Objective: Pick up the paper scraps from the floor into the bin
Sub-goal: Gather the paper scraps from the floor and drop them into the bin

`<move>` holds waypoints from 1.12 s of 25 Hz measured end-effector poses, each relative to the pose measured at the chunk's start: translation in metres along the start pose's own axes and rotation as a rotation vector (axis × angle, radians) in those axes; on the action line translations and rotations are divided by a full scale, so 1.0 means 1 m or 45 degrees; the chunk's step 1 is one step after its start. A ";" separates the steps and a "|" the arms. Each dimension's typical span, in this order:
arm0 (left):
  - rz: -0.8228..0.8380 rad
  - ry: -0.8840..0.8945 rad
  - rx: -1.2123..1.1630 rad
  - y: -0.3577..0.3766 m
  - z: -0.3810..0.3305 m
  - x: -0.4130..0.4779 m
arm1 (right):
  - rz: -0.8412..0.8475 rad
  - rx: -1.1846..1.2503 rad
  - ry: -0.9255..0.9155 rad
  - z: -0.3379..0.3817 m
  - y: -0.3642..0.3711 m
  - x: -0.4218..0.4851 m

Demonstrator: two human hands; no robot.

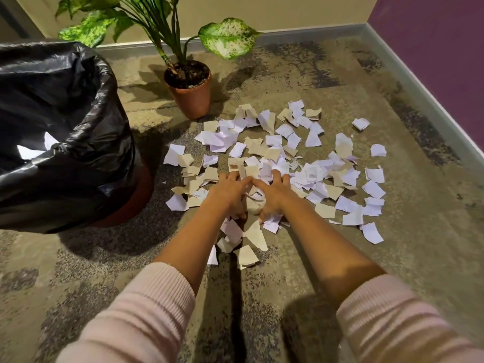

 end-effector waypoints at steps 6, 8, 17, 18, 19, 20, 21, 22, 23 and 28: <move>-0.209 -0.004 -0.136 -0.012 0.002 0.007 | -0.100 0.101 -0.049 0.000 0.000 -0.005; -0.258 0.009 -0.173 -0.010 0.002 0.005 | -0.158 0.160 -0.059 0.000 0.000 -0.010; -0.379 -0.002 -0.239 -0.010 0.004 -0.024 | -0.363 0.222 0.002 0.001 -0.009 -0.039; -0.383 -0.023 -0.260 -0.011 0.008 -0.027 | -0.358 0.264 0.029 -0.002 -0.010 -0.043; -0.387 -0.042 -0.288 -0.013 0.013 -0.030 | -0.359 0.303 0.055 -0.005 -0.012 -0.048; -0.386 -0.065 -0.317 -0.017 0.017 -0.033 | -0.358 0.337 0.079 -0.008 -0.013 -0.052; -0.394 -0.087 -0.343 -0.022 0.021 -0.037 | -0.359 0.366 0.099 -0.009 -0.016 -0.057; -0.407 -0.101 -0.364 -0.028 0.025 -0.042 | -0.363 0.391 0.117 -0.009 -0.018 -0.061; -0.421 -0.103 -0.374 -0.034 0.028 -0.047 | -0.372 0.415 0.133 -0.009 -0.022 -0.065; -0.504 -0.105 -0.376 -0.067 0.037 -0.070 | -0.460 0.520 0.168 0.005 -0.048 -0.077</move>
Point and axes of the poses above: each hand's wrist, its own x-axis towards the middle knuckle, its own y-axis out of the palm, z = x × y, the point moved 9 cm from there along x, towards the middle knuckle, and after that the axes turned 7 degrees about -y, right-handed, at the moved point
